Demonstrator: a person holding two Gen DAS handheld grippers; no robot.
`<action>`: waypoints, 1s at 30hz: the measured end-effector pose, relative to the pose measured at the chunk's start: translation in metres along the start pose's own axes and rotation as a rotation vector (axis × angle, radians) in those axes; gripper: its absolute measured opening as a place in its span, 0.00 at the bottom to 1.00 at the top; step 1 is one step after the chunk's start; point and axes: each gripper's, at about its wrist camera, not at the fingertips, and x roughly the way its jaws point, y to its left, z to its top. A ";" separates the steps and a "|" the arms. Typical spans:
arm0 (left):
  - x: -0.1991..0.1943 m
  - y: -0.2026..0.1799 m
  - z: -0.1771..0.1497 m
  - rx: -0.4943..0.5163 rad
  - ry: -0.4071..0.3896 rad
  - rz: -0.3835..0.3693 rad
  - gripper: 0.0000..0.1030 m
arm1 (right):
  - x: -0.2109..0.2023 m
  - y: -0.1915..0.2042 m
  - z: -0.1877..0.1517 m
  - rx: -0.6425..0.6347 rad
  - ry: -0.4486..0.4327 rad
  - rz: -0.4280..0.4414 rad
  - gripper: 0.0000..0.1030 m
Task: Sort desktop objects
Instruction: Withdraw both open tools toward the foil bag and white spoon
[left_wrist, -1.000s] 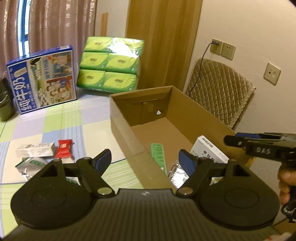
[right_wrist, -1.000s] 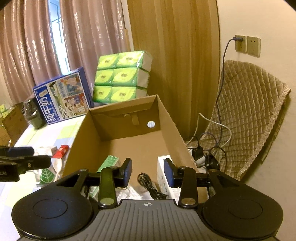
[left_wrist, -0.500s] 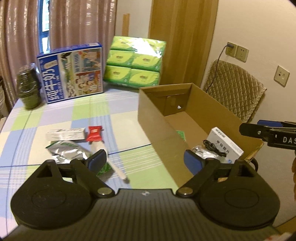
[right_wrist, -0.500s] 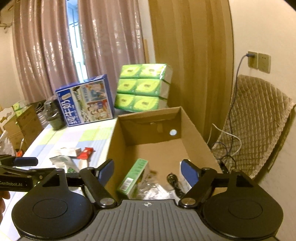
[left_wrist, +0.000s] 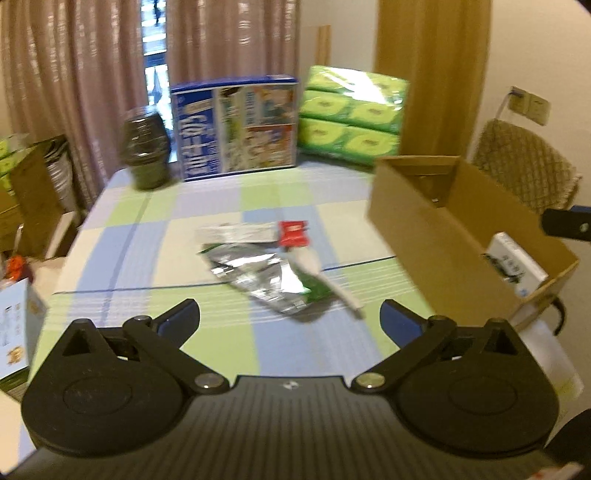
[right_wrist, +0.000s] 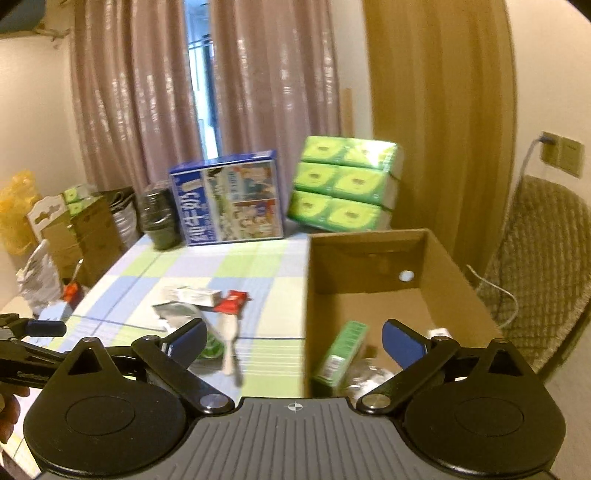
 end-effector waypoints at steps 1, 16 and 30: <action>-0.001 0.007 -0.002 -0.008 0.003 0.011 0.99 | 0.002 0.007 0.000 -0.011 0.001 0.011 0.96; 0.018 0.072 -0.023 -0.079 0.039 0.093 0.99 | 0.051 0.065 -0.019 -0.087 0.070 0.115 0.96; 0.090 0.092 -0.034 -0.135 0.063 0.104 0.99 | 0.143 0.079 -0.057 -0.152 0.183 0.136 0.83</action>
